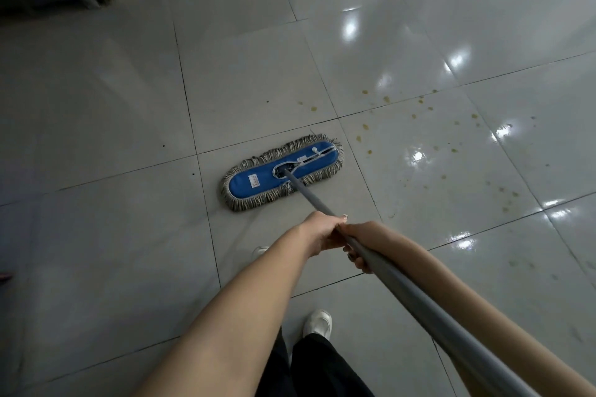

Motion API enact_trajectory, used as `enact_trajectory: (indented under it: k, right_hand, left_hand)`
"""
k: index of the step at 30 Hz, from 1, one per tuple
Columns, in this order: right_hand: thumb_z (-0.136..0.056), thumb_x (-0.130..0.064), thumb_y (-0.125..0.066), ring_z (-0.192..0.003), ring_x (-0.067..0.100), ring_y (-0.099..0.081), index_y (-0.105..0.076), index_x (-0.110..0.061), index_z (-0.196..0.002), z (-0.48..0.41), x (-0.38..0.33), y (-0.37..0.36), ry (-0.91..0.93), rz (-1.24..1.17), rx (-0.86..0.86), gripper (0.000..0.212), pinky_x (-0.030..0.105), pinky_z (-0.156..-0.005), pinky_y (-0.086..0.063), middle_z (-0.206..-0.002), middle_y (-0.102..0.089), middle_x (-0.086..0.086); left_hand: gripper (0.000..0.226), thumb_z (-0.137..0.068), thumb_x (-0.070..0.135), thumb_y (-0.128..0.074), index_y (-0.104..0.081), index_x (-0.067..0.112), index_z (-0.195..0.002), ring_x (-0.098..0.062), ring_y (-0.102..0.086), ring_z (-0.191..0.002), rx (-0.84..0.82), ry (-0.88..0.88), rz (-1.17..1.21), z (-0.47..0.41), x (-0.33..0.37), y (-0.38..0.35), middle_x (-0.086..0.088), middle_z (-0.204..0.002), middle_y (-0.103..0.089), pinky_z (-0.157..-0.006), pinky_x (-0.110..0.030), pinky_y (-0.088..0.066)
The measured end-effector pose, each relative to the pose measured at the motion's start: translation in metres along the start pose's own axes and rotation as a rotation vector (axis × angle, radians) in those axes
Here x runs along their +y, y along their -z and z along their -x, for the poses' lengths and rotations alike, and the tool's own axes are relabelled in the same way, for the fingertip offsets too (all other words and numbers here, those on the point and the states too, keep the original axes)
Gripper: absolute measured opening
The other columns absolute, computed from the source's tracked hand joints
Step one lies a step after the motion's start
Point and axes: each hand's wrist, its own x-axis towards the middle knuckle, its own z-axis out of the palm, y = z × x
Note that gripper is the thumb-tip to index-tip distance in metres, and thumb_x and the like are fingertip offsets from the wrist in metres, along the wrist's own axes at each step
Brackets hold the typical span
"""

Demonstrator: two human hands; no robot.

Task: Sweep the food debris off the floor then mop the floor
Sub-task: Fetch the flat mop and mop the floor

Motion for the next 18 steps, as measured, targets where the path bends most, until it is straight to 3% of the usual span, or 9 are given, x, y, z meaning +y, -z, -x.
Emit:
enact_trajectory:
  k: [3, 8, 12, 18]
  right_hand:
    - [-0.097, -0.043, -0.041, -0.028, 0.010, -0.041, -0.047, -0.007, -0.065, -0.002, -0.018, 0.006, -0.029, 0.012, -0.001, 0.049, 0.014, -0.036, -0.035, -0.055, -0.045, 0.004]
    - [-0.098, -0.043, -0.039, -0.021, 0.009, -0.038, -0.047, -0.006, -0.066, -0.011, -0.047, 0.002, 0.010, -0.071, -0.010, 0.050, 0.008, -0.032, -0.032, -0.055, -0.044, 0.006]
    - [-0.097, -0.042, -0.041, -0.022, 0.009, -0.040, -0.048, -0.005, -0.066, -0.019, -0.087, -0.010, 0.036, -0.120, 0.009, 0.049, 0.009, -0.032, -0.034, -0.054, -0.046, 0.007]
    - [-0.096, -0.042, -0.043, -0.021, 0.011, -0.039, -0.049, -0.004, -0.065, -0.027, -0.156, -0.038, 0.003, -0.216, 0.044, 0.050, 0.009, -0.032, -0.034, -0.047, -0.045, 0.006]
  left_hand:
    - [0.015, -0.090, 0.013, -0.059, -0.058, 0.006, -0.077, -0.019, -0.063, -0.063, -0.015, -0.005, -0.030, -0.010, 0.015, 0.005, -0.008, -0.070, -0.061, -0.057, -0.026, -0.058]
    - [0.017, -0.090, 0.011, -0.059, -0.058, 0.007, -0.074, -0.018, -0.062, -0.060, -0.019, 0.000, -0.047, -0.028, 0.044, 0.021, -0.008, -0.069, -0.059, -0.051, -0.023, -0.057]
    - [0.021, -0.091, 0.010, -0.058, -0.055, 0.007, -0.070, -0.013, -0.061, -0.043, -0.002, -0.013, -0.083, -0.041, 0.079, 0.045, -0.007, -0.065, -0.056, -0.042, -0.020, -0.053]
    - [0.019, -0.091, 0.014, -0.058, -0.057, 0.007, -0.073, -0.019, -0.061, -0.061, -0.045, 0.022, -0.170, -0.065, 0.132, 0.095, -0.008, -0.069, -0.059, -0.063, -0.028, -0.057]
